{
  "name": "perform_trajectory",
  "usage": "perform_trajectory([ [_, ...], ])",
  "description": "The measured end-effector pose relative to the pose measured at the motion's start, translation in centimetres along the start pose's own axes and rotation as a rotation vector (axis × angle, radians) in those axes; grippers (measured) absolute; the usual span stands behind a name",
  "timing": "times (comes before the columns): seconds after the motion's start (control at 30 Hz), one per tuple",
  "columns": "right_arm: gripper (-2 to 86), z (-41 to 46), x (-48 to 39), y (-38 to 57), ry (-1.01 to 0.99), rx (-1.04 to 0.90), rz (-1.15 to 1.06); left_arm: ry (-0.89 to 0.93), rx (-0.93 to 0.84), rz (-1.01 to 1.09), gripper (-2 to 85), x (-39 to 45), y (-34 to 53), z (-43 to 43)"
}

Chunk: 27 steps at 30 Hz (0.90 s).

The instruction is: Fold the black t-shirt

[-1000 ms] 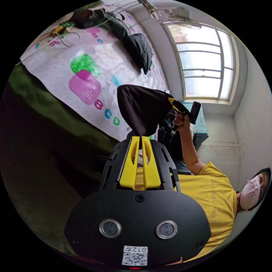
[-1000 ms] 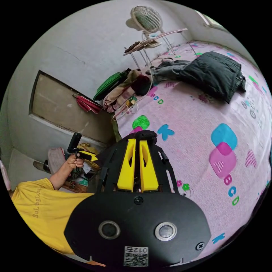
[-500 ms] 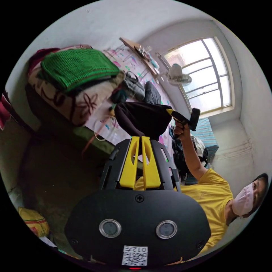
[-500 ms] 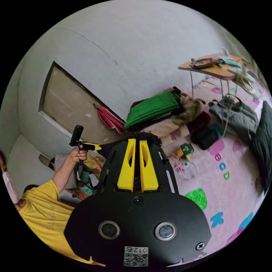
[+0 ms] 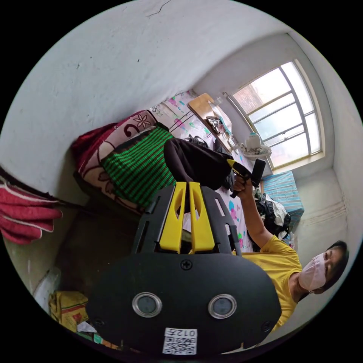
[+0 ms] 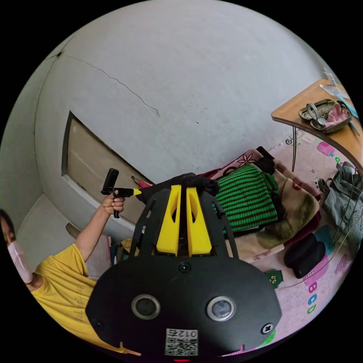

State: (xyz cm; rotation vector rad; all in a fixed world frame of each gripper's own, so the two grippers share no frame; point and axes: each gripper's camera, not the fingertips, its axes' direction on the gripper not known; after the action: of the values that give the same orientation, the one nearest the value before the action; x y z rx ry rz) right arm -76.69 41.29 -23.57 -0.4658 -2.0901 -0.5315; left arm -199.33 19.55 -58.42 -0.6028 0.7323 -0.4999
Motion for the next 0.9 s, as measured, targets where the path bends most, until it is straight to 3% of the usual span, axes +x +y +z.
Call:
perform_trajectory([
  [0.23,1.7,2.0,7.6,3.1,0.106,0.098,0.009,0.001,-0.137,0.190,-0.1,-4.0,-7.1,-5.8],
  [0.43,1.7,12.5,23.4,9.0,0.288,-0.090,0.379,0.093,-0.434,-0.022,0.0,-18.3,-11.0,0.2],
  [0.63,2.8,15.8,28.3,13.7,0.369,-0.190,0.383,0.257,-0.409,0.046,0.0,-22.0,-11.5,-3.1],
  [0.77,4.7,13.3,29.8,14.9,0.670,-0.127,0.363,0.274,-0.395,0.105,0.0,-22.4,-12.1,-6.0],
  [0.9,5.4,16.2,30.4,11.2,0.569,-0.112,0.198,0.274,-0.384,0.153,0.0,-22.4,-12.9,-8.8],
])
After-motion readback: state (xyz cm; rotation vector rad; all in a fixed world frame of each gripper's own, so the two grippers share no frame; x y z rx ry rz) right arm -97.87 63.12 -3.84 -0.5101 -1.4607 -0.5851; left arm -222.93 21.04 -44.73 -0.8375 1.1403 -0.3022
